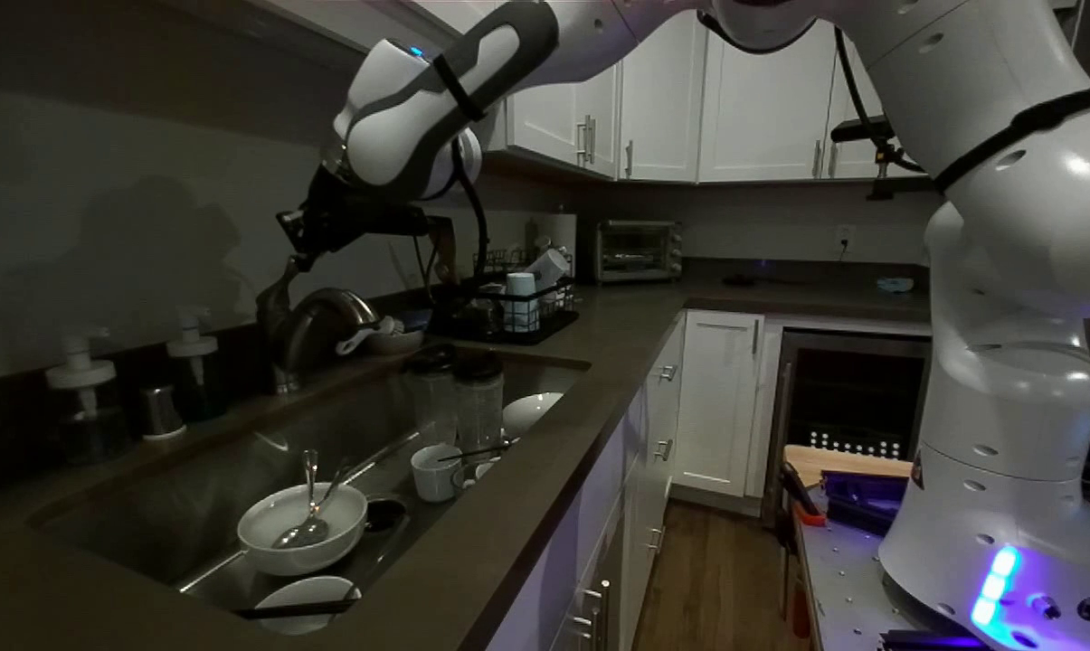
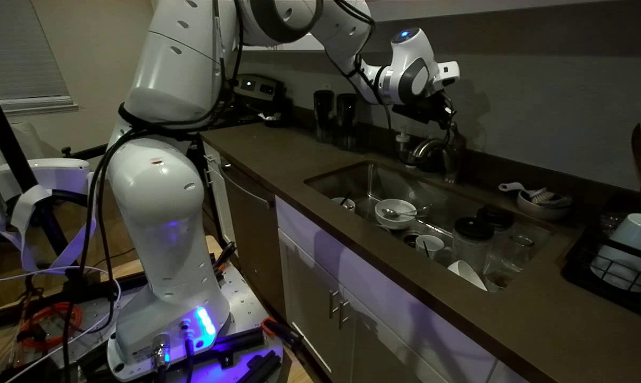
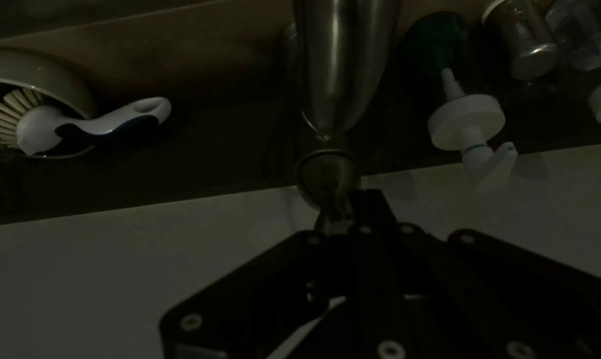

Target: Open the tap

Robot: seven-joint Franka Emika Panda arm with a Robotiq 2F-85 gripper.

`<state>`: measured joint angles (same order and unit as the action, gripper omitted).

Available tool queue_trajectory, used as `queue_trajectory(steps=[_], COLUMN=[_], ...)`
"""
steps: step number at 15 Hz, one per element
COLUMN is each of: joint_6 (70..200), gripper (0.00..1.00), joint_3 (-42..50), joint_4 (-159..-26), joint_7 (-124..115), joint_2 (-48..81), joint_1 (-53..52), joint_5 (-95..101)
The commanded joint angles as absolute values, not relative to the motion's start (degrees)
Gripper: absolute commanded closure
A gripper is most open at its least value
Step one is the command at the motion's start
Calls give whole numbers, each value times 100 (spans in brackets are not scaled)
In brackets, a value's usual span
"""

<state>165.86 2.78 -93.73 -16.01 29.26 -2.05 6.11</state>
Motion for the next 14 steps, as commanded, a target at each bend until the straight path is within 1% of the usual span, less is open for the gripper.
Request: queue_trajectory(steps=[1, 14], joint_6=[16353, 16019], gripper=[96, 96], joint_3=[307, 605], joint_4=[-8917, -8090], joint_7=[-1334, -1486], joint_2=[3207, 3687], joint_1=[-224, -352], joint_5=[388, 518])
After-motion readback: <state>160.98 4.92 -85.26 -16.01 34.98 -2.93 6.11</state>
